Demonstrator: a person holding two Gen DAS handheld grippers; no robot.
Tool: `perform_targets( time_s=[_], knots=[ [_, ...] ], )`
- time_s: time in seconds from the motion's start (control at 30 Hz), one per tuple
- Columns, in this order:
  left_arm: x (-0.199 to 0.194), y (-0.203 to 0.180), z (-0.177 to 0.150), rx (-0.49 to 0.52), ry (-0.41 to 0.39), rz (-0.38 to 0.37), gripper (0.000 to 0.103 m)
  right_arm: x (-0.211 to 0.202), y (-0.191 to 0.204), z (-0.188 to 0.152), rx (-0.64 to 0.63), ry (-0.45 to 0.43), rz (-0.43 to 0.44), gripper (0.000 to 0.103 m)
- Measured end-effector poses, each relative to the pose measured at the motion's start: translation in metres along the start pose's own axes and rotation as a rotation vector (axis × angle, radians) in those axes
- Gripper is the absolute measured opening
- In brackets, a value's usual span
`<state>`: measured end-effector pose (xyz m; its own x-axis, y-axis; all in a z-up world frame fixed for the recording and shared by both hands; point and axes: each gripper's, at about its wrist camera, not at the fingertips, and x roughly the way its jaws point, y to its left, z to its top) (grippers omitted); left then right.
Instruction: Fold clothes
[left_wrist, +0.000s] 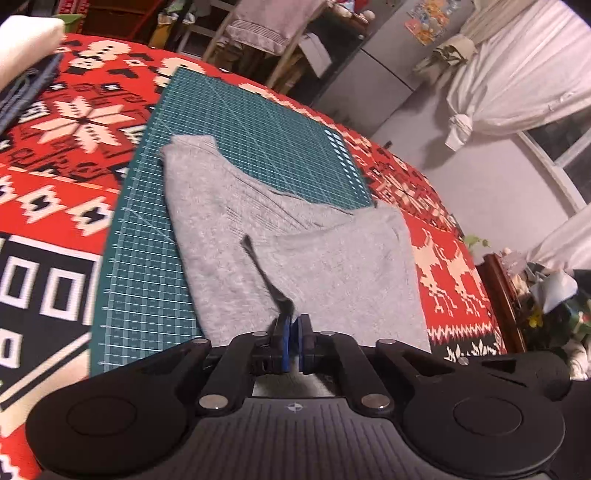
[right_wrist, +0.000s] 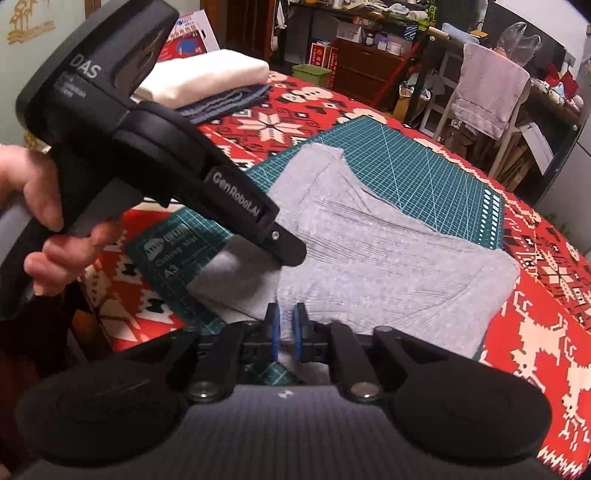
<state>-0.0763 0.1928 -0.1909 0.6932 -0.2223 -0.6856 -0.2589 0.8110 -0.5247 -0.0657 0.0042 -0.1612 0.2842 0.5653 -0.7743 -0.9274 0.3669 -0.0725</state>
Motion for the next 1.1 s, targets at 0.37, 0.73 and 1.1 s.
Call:
perform_targets(
  time_s=[0.37,0.73,1.1],
  knots=[
    [0.002,0.004,0.029,0.075,-0.085,0.11,0.028,-0.008,-0.026,-0.002,0.181,-0.042,0.023,0.011],
    [0.003,-0.004,0.033,0.16,-0.124,0.144,0.002,0.003,-0.023,-0.005,0.236,-0.031,0.059,0.001],
    [0.008,0.001,0.032,0.146,-0.122,0.188,0.001,0.005,-0.033,-0.01,0.33,-0.04,0.108,0.01]
  ],
)
